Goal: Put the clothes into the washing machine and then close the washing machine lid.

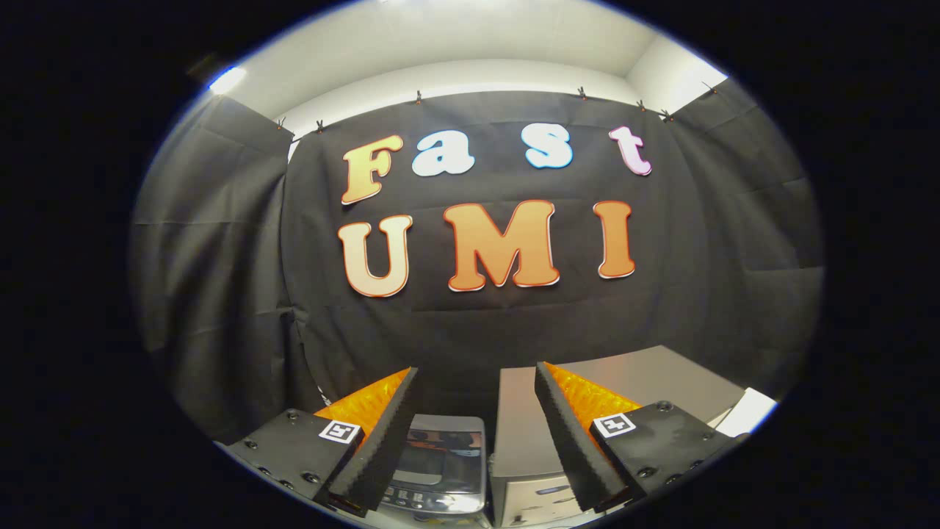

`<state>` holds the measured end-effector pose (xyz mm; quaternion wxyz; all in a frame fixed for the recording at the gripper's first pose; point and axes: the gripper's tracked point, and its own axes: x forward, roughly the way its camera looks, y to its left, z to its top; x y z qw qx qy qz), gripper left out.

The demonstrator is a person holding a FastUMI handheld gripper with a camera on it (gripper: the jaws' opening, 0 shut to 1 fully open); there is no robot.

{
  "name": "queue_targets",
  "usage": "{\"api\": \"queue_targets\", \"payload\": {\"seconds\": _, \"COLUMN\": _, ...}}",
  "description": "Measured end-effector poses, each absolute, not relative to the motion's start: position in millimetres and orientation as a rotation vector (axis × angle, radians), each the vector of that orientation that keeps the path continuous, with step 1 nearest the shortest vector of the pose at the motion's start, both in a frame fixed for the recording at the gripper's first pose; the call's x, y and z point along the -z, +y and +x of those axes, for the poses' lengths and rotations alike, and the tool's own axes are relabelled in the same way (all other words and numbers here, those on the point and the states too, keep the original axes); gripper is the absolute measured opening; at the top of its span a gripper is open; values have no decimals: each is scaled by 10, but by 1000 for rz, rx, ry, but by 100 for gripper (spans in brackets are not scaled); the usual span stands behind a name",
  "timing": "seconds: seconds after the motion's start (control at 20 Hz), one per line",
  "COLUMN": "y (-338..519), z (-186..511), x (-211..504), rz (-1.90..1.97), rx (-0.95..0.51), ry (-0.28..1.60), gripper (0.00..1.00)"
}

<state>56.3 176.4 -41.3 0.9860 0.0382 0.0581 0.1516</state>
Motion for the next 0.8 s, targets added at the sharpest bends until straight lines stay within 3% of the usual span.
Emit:
{"api": "queue_targets", "payload": {"seconds": 0.4, "y": 710, "z": -143, "x": 171, "rz": 37, "rx": -230, "ry": 56, "gripper": 100}}
{"api": "queue_targets", "payload": {"seconds": 0.8, "y": 192, "z": -357, "x": 188, "rz": 48, "rx": -223, "ry": 49, "gripper": 100}}
